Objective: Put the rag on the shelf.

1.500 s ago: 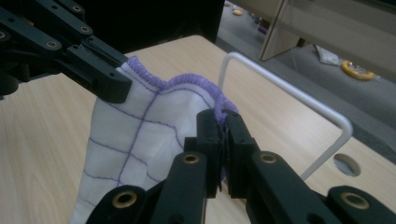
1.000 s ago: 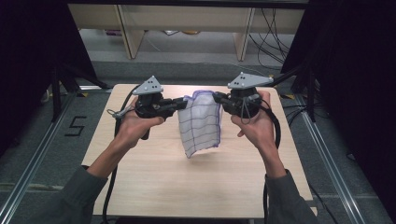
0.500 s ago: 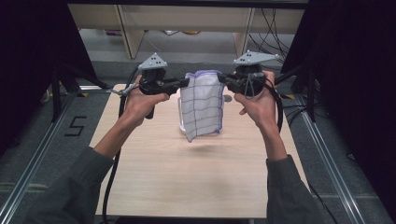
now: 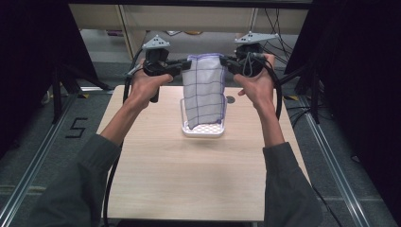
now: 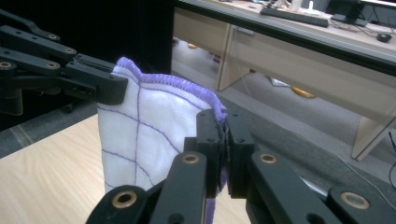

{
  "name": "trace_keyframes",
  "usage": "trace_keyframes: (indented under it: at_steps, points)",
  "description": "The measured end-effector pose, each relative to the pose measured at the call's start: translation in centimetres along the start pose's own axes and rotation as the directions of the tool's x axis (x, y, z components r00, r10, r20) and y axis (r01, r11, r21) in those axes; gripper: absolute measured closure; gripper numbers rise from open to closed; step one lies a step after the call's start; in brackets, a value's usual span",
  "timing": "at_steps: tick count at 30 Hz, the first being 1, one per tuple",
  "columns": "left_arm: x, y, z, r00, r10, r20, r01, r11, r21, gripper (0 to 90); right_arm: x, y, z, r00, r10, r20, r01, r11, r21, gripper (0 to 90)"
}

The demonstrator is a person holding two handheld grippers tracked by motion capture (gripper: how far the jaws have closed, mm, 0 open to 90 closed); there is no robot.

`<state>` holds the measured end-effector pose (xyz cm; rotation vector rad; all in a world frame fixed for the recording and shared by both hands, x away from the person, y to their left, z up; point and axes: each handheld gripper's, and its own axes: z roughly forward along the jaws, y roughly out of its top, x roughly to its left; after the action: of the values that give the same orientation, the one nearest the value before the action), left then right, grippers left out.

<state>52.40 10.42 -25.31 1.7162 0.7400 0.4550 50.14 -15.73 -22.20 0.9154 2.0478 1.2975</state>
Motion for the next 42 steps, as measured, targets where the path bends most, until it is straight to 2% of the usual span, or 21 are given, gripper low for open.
trace_keyframes:
  at_steps: [3,5,8,10,13,16,19,20,23,27,28,31,37,38,39,40,42]
  points:
    - [1.1,0.1,1.2,0.9993,-0.030,-0.021,0.030,0.9995,0.008,83.4,-0.5,0.4,1.0,0.9997,0.026,0.000,-0.026,1.000,-0.002,87.2]
    - [1.7,0.0,1.9,0.9984,-0.048,-0.031,0.048,0.9988,0.009,83.3,-0.9,0.5,1.9,0.9991,0.039,0.017,-0.039,0.999,0.012,87.2]
    - [2.6,-0.4,2.8,0.9968,-0.063,-0.051,0.064,0.9978,0.017,83.3,-1.7,0.3,3.6,0.9969,0.075,0.024,-0.075,0.997,0.022,87.1]
    - [3.0,-0.7,3.5,0.9951,-0.078,-0.060,0.079,0.9965,0.025,83.2,-2.3,0.0,4.5,0.9965,0.075,0.037,-0.076,0.997,0.031,87.1]
    - [3.5,-1.1,4.6,0.9954,-0.070,-0.066,0.073,0.9962,0.047,82.9,-3.0,-0.7,6.0,0.9913,0.122,0.048,-0.124,0.991,0.046,87.0]
    - [4.0,-1.6,5.5,0.9944,-0.086,-0.061,0.089,0.9948,0.049,82.8,-3.5,-1.4,7.3,0.9881,0.138,0.068,-0.143,0.987,0.077,86.9]
    - [4.3,-2.1,6.1,0.9938,-0.098,-0.051,0.101,0.9933,0.056,82.8,-3.9,-2.1,8.0,0.9850,0.156,0.073,-0.162,0.983,0.086,86.9]
    - [4.4,-2.3,6.3,0.9936,-0.100,-0.052,0.104,0.9921,0.070,82.7,-4.1,-2.4,8.3,0.9839,0.161,0.077,-0.168,0.981,0.094,86.8]
    - [4.5,-3.1,7.0,0.9907,-0.132,-0.036,0.134,0.9881,0.076,82.6,-4.4,-3.2,8.8,0.9819,0.171,0.082,-0.179,0.979,0.102,86.7]
    - [4.9,-3.8,7.5,0.9881,-0.146,-0.048,0.150,0.9831,0.105,82.7,-4.8,-4.2,9.3,0.9813,0.172,0.086,-0.181,0.977,0.115,86.7]
    - [4.9,-4.0,7.7,0.9878,-0.147,-0.052,0.152,0.9825,0.108,82.7,-4.7,-4.4,9.5,0.9783,0.187,0.089,-0.197,0.973,0.120,86.6]
    - [5.0,-4.7,8.0,0.9819,-0.181,-0.055,0.186,0.9760,0.113,82.7,-4.8,-5.0,10.0,0.9776,0.189,0.092,-0.201,0.969,0.142,86.5]
    - [5.3,-5.8,8.6,0.9788,-0.187,-0.082,0.199,0.9661,0.165,82.7,-4.7,-5.7,11.1,0.9802,0.174,0.095,-0.190,0.962,0.198,86.1]
    - [5.4,-6.0,8.6,0.9790,-0.187,-0.082,0.198,0.9643,0.175,82.6,-4.5,-5.8,11.3,0.9777,0.186,0.098,-0.203,0.954,0.222,86.0]
    - [5.3,-6.1,8.6,0.9791,-0.183,-0.088,0.197,0.9632,0.183,82.7,-4.5,-5.9,11.5,0.9789,0.176,0.103,-0.196,0.950,0.241,85.9]
    - [5.3,-6.2,8.6,0.9798,-0.181,-0.086,0.194,0.9624,0.190,82.7,-4.6,-6.1,11.7,0.9828,0.156,0.099,-0.176,0.954,0.243,85.9]
    - [5.2,-6.4,8.8,0.9800,-0.178,-0.089,0.193,0.9604,0.201,82.8,-4.4,-6.4,12.1,0.9794,0.174,0.102,-0.196,0.944,0.266,86.0]
